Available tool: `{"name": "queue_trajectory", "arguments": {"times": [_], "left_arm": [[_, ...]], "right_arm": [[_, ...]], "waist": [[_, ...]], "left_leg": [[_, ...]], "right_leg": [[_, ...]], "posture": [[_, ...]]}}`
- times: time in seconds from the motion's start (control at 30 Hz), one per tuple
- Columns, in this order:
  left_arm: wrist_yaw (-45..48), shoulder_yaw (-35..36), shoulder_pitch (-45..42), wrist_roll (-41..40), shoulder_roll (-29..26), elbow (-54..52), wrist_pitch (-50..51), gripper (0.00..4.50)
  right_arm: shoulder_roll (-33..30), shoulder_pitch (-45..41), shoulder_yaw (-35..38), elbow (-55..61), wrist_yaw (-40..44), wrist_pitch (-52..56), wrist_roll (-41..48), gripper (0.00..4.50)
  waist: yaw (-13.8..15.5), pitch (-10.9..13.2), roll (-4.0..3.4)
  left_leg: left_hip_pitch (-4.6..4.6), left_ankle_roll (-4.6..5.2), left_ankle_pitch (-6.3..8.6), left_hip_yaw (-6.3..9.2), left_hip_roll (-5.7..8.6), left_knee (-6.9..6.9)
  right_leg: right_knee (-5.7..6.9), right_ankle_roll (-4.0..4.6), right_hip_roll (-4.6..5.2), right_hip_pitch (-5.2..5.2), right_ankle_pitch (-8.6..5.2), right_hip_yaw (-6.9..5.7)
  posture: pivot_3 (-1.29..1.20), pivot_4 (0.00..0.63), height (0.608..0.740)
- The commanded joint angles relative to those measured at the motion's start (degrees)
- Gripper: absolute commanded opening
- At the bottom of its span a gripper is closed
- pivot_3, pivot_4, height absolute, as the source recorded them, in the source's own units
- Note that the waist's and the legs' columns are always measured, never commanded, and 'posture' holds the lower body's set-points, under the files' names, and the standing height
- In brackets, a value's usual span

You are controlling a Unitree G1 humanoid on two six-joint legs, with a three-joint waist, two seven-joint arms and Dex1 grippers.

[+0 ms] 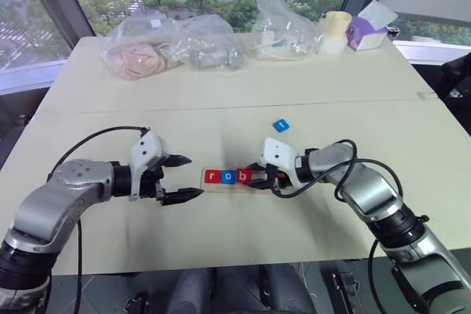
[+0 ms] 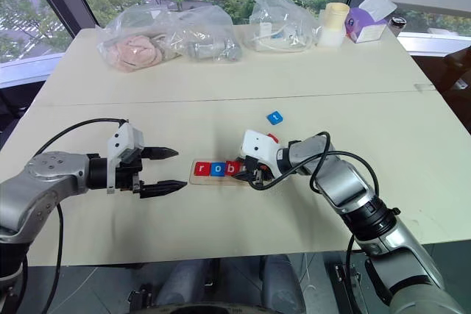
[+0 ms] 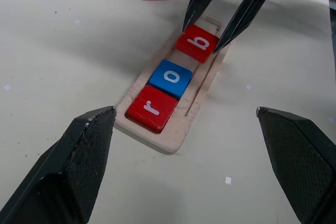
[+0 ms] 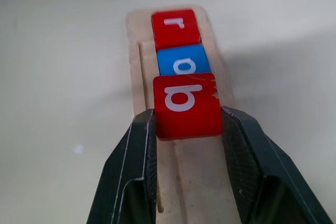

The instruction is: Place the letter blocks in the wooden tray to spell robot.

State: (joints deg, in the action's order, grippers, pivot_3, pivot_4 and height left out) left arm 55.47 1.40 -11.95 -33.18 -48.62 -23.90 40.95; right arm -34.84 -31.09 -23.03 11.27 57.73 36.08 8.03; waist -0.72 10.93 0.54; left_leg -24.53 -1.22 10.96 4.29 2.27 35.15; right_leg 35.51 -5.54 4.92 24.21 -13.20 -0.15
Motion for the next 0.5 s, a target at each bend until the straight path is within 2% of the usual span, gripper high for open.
{"name": "queue_trajectory", "arguments": {"times": [0.03, 0.27, 0.33, 0.43, 0.5], "left_arm": [[-0.3, 0.2, -0.1, -0.3, 0.3, -1.8, -0.5, 4.50], [-0.7, -0.3, -0.4, 0.0, 0.8, -1.6, -0.8, 4.50], [-0.7, -0.3, -0.3, 0.0, 0.8, -1.6, -0.9, 4.50], [-0.7, -0.2, -0.1, 0.4, 0.8, -1.3, -1.2, 4.50], [-0.8, -0.2, 0.0, 0.5, 0.8, -1.2, -1.3, 4.50]], "right_arm": [[0.4, -1.2, -0.2, -0.5, 0.3, -1.9, -0.8, 1.15], [1.2, -1.8, -0.5, -2.8, 0.4, -3.4, -1.4, 1.15], [1.6, -2.0, -0.5, -2.9, -0.2, -3.8, -1.8, 2.23], [2.7, -2.7, 0.8, -3.2, -1.7, -3.9, -1.8, 3.63], [2.9, -3.1, 1.8, -3.0, -2.2, -3.9, -1.5, 3.63]], "waist": [[0.0, 0.0, 0.00], [0.0, 0.0, 0.00], [0.0, 0.0, 0.00], [0.0, 0.0, 0.00], [0.0, 0.0, 0.00]], "left_leg": [[0.00, 0.00, 0.00, 0.00, 0.00, 0.00], [0.01, 0.00, 0.00, -0.02, 0.00, 0.02], [0.02, 0.00, 0.00, -0.01, 0.00, 0.02], [0.03, 0.00, 0.00, -0.01, 0.00, 0.02], [0.03, 0.00, 0.00, -0.01, 0.00, 0.03]], "right_leg": [[0.01, 0.00, 0.00, 0.00, 0.00, 0.00], [0.05, -0.01, -0.01, 0.00, 0.01, 0.00], [0.06, -0.01, -0.01, 0.00, 0.00, 0.00], [0.07, -0.01, -0.02, 0.00, 0.00, 0.00], [0.08, -0.01, -0.02, 0.00, 0.00, 0.00]], "posture": [[0.00, 0.150, 0.740], [0.00, 0.150, 0.740], [0.00, 0.150, 0.740], [0.00, 0.150, 0.740], [0.00, 0.150, 0.740]]}}
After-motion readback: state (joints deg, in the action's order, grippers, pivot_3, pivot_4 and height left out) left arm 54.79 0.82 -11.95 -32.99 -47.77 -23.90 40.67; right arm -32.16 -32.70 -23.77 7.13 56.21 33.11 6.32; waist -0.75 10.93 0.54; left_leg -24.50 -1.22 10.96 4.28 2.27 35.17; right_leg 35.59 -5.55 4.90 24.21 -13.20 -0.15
